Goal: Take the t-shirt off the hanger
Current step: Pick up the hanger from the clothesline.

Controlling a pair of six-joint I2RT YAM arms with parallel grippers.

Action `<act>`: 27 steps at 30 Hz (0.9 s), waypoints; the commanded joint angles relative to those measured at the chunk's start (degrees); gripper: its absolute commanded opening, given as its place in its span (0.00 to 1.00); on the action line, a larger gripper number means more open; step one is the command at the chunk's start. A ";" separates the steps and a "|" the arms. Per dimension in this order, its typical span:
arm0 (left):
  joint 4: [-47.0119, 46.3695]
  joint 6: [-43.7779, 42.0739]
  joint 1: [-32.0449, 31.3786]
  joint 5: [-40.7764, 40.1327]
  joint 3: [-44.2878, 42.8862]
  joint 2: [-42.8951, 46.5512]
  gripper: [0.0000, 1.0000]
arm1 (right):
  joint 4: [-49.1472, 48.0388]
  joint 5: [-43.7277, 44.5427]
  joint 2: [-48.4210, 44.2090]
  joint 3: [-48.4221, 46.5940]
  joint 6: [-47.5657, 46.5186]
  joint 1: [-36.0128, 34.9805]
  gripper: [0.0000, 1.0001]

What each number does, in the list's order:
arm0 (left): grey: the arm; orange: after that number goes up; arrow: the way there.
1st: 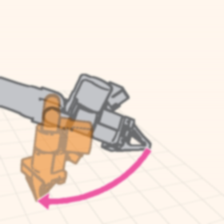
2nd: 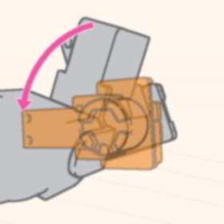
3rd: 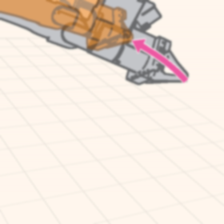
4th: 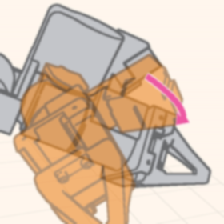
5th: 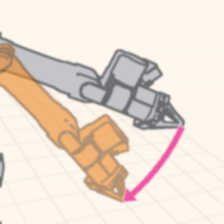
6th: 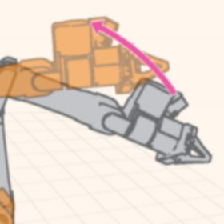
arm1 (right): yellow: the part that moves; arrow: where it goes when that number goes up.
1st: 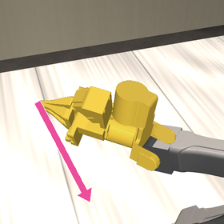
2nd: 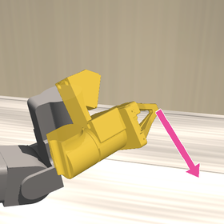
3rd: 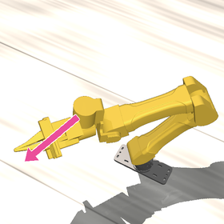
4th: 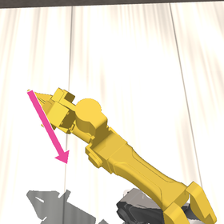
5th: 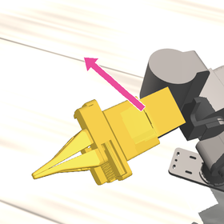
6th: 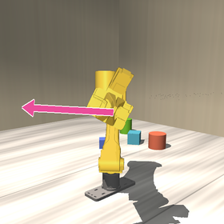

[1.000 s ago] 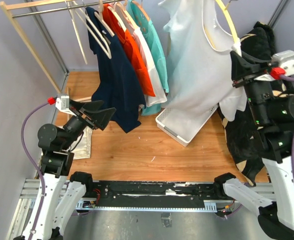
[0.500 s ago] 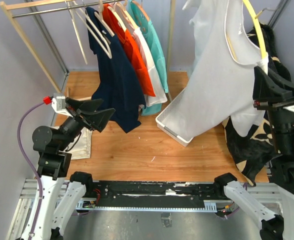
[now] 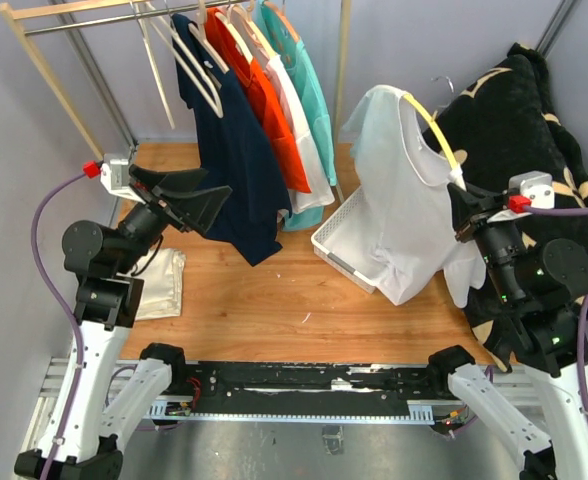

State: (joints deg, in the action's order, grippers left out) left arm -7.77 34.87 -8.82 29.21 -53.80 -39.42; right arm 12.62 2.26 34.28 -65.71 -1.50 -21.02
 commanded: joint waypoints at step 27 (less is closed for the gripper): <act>3.40 -30.92 -50.94 -55.78 -15.62 -25.08 1.00 | -0.25 4.33 -6.27 6.43 -0.74 -0.97 0.01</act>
State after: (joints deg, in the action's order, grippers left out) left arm -0.34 8.99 -53.15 -15.05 -65.28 -59.88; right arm 15.05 6.66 30.15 -59.68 -2.57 -21.02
